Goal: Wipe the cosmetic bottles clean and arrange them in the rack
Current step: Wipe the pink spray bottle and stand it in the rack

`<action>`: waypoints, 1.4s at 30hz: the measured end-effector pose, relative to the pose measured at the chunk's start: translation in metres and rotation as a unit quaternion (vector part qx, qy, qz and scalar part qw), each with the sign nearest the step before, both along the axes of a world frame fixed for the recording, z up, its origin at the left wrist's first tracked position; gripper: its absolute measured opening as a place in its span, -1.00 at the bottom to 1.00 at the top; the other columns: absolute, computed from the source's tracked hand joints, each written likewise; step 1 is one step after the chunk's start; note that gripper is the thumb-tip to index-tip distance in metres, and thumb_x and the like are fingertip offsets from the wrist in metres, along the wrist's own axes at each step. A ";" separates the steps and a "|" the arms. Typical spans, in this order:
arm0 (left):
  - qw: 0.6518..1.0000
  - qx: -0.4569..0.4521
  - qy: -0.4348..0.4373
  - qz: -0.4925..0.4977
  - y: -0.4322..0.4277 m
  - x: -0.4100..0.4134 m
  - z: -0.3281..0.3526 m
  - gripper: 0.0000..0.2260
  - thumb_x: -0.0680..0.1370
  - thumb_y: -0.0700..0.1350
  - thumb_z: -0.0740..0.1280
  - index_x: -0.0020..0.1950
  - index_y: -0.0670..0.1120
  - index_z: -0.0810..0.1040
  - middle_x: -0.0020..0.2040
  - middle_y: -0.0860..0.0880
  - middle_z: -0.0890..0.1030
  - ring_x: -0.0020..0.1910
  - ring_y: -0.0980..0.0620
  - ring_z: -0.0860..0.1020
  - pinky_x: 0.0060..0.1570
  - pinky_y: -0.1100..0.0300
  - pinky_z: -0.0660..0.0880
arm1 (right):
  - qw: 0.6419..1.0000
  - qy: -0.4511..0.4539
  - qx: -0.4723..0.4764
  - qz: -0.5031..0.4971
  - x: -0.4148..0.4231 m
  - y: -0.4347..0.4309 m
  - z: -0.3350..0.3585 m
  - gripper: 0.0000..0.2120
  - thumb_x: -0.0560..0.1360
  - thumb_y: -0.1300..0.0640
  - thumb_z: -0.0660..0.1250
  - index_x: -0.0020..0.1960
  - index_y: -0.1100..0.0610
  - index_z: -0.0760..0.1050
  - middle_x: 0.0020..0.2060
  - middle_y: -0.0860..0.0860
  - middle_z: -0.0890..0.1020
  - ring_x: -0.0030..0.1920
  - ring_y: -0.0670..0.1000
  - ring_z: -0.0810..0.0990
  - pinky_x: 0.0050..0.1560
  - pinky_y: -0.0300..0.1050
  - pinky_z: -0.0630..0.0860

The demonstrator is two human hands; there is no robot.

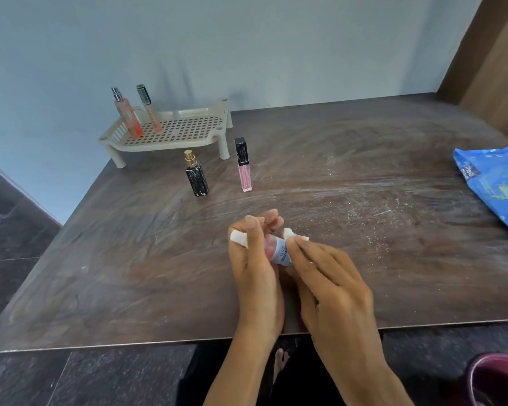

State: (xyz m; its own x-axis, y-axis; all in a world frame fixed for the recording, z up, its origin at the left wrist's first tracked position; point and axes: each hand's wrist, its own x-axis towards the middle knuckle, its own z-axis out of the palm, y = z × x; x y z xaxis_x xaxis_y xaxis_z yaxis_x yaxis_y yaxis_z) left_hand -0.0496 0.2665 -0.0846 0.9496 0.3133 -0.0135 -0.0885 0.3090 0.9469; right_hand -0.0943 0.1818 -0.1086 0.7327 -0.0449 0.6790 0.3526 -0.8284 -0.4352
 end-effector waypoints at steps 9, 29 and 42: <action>0.994 -0.100 0.023 -0.032 0.007 0.003 0.006 -0.80 0.65 -0.19 0.22 0.22 -0.21 0.53 0.05 -0.13 0.71 0.15 -0.07 0.65 0.27 0.01 0.49 | 0.996 0.041 0.072 -0.016 0.013 -0.004 0.002 -0.74 0.53 0.27 0.37 0.20 0.15 0.64 0.10 -0.05 0.68 0.13 -0.02 0.56 0.21 -0.42 0.38; 0.972 -0.229 -0.039 0.018 0.003 0.002 0.004 -0.69 0.55 -0.43 0.05 0.09 -0.20 0.52 0.12 -0.18 0.70 0.26 -0.05 0.61 0.16 0.16 0.55 | 0.993 0.036 0.101 -0.041 0.022 0.012 0.013 -0.68 0.38 0.40 0.36 0.09 0.20 0.67 -0.07 -0.02 0.69 -0.10 0.04 0.57 -0.14 -0.18 0.58; 0.961 -0.266 -0.076 0.023 0.009 0.004 -0.002 -0.57 0.27 -0.28 0.13 0.08 -0.21 0.56 0.05 -0.25 0.69 0.24 -0.19 0.61 0.35 0.01 0.42 | 0.994 0.052 0.071 -0.061 0.021 -0.003 0.001 -0.57 0.42 0.25 0.11 0.12 0.16 0.68 -0.01 -0.08 0.71 -0.06 0.05 0.56 0.00 -0.37 0.41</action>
